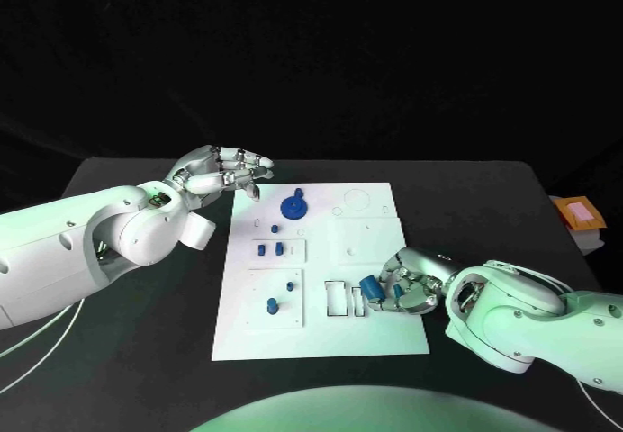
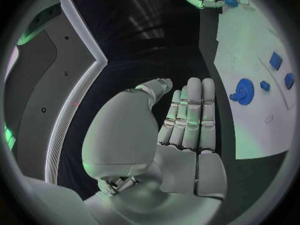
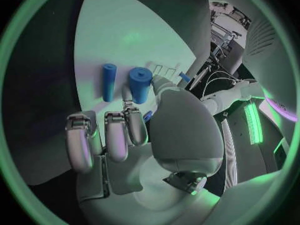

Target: Assemble the parts on the task board

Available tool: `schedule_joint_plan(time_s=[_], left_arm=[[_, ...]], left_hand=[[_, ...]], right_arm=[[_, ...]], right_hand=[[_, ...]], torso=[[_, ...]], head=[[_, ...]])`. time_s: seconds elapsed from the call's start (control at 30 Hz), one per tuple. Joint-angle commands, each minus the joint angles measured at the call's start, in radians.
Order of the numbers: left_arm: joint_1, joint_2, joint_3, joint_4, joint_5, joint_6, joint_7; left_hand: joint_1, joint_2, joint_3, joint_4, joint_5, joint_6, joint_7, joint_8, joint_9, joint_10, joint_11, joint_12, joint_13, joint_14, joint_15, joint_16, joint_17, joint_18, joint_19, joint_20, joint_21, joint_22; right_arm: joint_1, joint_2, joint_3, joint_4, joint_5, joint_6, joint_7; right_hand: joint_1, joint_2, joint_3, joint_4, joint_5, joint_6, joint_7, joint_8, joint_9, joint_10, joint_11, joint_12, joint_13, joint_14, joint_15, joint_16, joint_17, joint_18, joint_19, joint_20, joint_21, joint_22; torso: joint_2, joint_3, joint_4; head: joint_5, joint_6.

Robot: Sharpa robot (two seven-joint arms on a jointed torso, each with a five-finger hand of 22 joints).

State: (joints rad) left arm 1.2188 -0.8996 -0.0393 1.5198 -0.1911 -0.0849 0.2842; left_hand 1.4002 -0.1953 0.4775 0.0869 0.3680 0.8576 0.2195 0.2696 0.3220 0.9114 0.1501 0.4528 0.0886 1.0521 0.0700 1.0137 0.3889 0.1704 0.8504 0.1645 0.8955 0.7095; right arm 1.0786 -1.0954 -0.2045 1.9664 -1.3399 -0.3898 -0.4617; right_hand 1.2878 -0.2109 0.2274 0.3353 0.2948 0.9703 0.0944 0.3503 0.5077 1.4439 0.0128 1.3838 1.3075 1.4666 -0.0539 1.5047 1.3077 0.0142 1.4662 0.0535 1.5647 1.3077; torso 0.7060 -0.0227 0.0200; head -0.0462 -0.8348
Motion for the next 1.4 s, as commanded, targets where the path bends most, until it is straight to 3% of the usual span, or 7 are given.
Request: schedule_joint_plan(time_s=[0.03,0.47,0.87,1.23,1.4], left_arm=[[0.001,0.001,0.000,0.003,-0.002,0.018,0.002],[0.001,0.003,-0.001,0.000,-0.006,0.015,0.003],[0.001,0.004,-0.002,0.000,-0.006,0.024,0.007],[0.001,0.004,-0.002,-0.001,-0.006,0.026,0.008],[0.001,0.004,-0.002,-0.001,-0.006,0.027,0.009]], left_hand=[[0.003,0.006,0.001,-0.004,0.004,-0.009,0.001,0.005,0.002,-0.006,-0.001,0.008,0.001,-0.010,-0.001,0.006,-0.001,0.013,-0.005,0.000,-0.005,-0.001],[0.007,0.007,0.003,-0.006,0.004,-0.009,0.001,0.006,0.002,-0.006,-0.001,0.010,0.001,-0.011,-0.001,0.006,-0.001,0.014,-0.004,0.000,-0.005,-0.001],[0.022,0.011,0.014,-0.019,0.005,-0.012,0.001,0.009,0.003,-0.010,-0.001,0.017,0.001,-0.015,-0.002,0.008,-0.004,0.014,-0.002,-0.003,0.002,0.003],[0.022,0.011,0.014,-0.019,0.005,-0.012,0.001,0.009,0.003,-0.010,-0.001,0.017,0.001,-0.015,-0.002,0.008,-0.004,0.014,-0.002,-0.003,0.002,0.003],[0.022,0.011,0.014,-0.019,0.005,-0.012,0.001,0.009,0.003,-0.010,-0.001,0.017,0.001,-0.015,-0.002,0.008,-0.004,0.014,-0.002,-0.003,0.002,0.003]], right_arm=[[-0.008,-0.003,-0.007,-0.003,0.080,-0.029,-0.026],[0.012,-0.017,-0.006,0.007,0.270,-0.121,0.002],[0.032,-0.024,-0.004,0.021,0.299,-0.181,0.001],[0.041,-0.004,-0.003,0.047,0.338,-0.150,0.037],[0.041,0.022,-0.003,0.051,0.343,-0.128,0.041]], right_hand=[[0.076,0.073,0.131,-0.107,0.020,0.021,-0.011,0.005,0.007,0.000,-0.008,-0.002,0.074,0.072,-0.007,0.005,0.099,-0.012,0.102,-0.006,-0.003,0.261],[0.030,0.074,0.166,-0.093,0.017,0.028,-0.015,0.017,0.018,0.004,-0.011,-0.002,0.077,0.073,-0.009,0.007,0.103,-0.014,0.103,-0.008,0.003,0.262],[0.003,0.075,0.178,-0.083,0.001,0.037,-0.020,0.028,0.027,0.009,-0.014,0.001,0.082,0.074,-0.011,0.009,0.108,-0.014,0.105,-0.010,0.006,0.263],[-0.006,0.070,0.179,-0.082,-0.002,0.039,-0.022,0.032,0.030,0.010,-0.016,0.002,0.084,0.074,-0.013,0.009,0.110,-0.014,0.105,-0.011,0.006,0.263],[-0.013,0.065,0.179,-0.080,-0.013,0.038,-0.023,0.034,0.032,0.010,-0.017,0.001,0.083,0.074,-0.014,0.009,0.110,-0.014,0.105,-0.012,0.006,0.263]], torso=[[0.002,0.0010,0.0003],[0.002,0.0012,-0.0006],[0.003,0.0012,-0.0001],[0.003,0.0020,-0.0017],[0.002,0.0001,-0.0016]], head=[[-0.004,0.001],[-0.009,0.007],[-0.009,0.010],[0.000,0.008],[0.003,0.005]])
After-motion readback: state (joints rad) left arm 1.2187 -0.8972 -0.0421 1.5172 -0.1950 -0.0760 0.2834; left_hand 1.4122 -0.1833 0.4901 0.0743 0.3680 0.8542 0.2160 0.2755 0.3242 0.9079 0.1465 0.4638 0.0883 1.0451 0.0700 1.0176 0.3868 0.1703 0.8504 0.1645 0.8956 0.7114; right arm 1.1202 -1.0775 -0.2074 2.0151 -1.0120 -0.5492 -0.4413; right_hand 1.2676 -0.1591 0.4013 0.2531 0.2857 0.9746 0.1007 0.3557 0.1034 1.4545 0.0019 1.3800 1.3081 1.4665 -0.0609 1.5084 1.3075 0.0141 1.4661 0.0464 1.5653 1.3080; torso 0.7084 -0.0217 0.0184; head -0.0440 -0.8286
